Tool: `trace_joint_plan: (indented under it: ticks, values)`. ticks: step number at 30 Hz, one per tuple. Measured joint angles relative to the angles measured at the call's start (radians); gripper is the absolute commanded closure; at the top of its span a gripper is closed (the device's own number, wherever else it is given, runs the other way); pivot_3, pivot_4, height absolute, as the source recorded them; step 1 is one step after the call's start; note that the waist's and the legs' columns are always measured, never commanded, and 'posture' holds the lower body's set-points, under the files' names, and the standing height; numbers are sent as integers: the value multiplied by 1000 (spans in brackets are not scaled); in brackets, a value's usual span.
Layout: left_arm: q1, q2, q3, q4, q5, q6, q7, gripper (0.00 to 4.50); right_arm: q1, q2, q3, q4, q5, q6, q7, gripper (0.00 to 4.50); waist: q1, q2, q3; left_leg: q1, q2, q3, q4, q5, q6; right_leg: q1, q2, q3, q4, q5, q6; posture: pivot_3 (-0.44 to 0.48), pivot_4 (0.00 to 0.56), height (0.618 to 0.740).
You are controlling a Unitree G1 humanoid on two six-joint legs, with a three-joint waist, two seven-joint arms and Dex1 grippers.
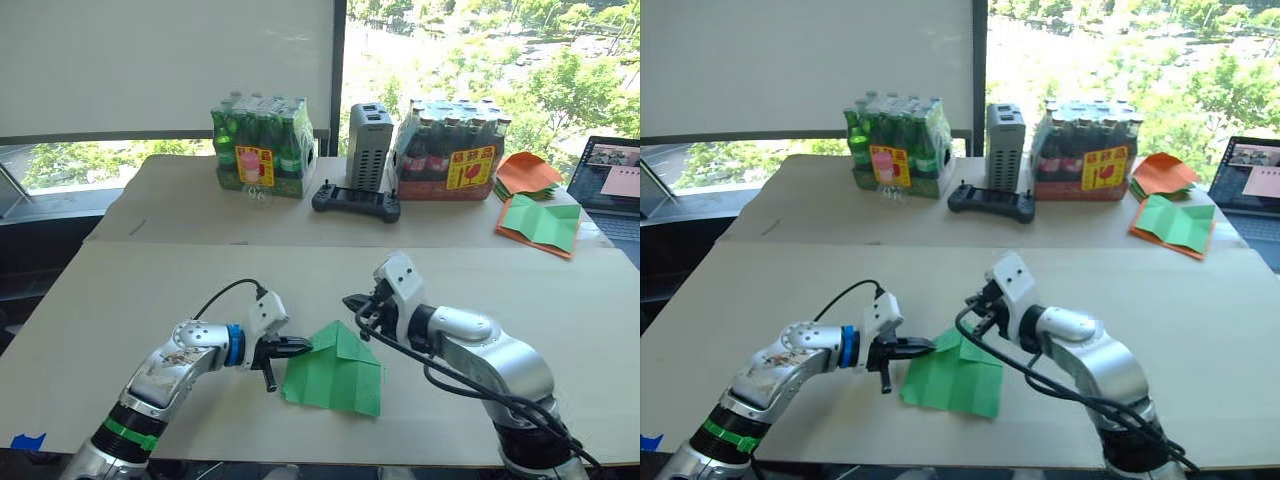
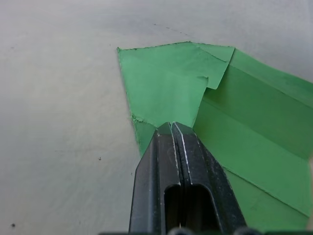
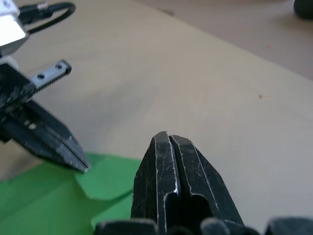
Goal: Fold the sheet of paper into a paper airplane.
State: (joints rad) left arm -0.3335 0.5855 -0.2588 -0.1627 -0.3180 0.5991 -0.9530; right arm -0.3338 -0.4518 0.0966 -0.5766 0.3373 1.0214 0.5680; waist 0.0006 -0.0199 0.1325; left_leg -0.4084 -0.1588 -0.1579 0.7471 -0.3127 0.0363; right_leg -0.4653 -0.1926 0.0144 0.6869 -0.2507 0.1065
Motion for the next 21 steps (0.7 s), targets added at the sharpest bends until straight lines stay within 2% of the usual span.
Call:
trace_joint_plan:
  ticks: [6,12,16,21]
  values:
    - [-35,-11,-38,55,42,-75,-21,4461,146,-159,-78,-44,90,-54,147,4500,7,0,0,2,1,1,0,0,1,2,0,0,-1,0,0,0,150,675]
    - [-48,-13,-56,80,70,-122,-38,4461,295,-326,-54,-42,69,-179,253,4500,12,0,0,3,0,1,0,-1,2,6,-1,-1,-4,0,0,0,150,675]
    - [-50,-20,-56,85,80,-129,-40,4461,369,-355,-30,-53,76,-221,288,4500,14,0,0,4,0,1,0,-1,2,6,-2,-1,-4,0,1,0,150,675]
    - [-50,-23,-57,88,82,-135,-41,4461,446,-380,-32,-183,180,-218,351,4500,17,-1,0,4,0,0,0,-2,3,7,-2,-1,-5,0,1,0,150,675]
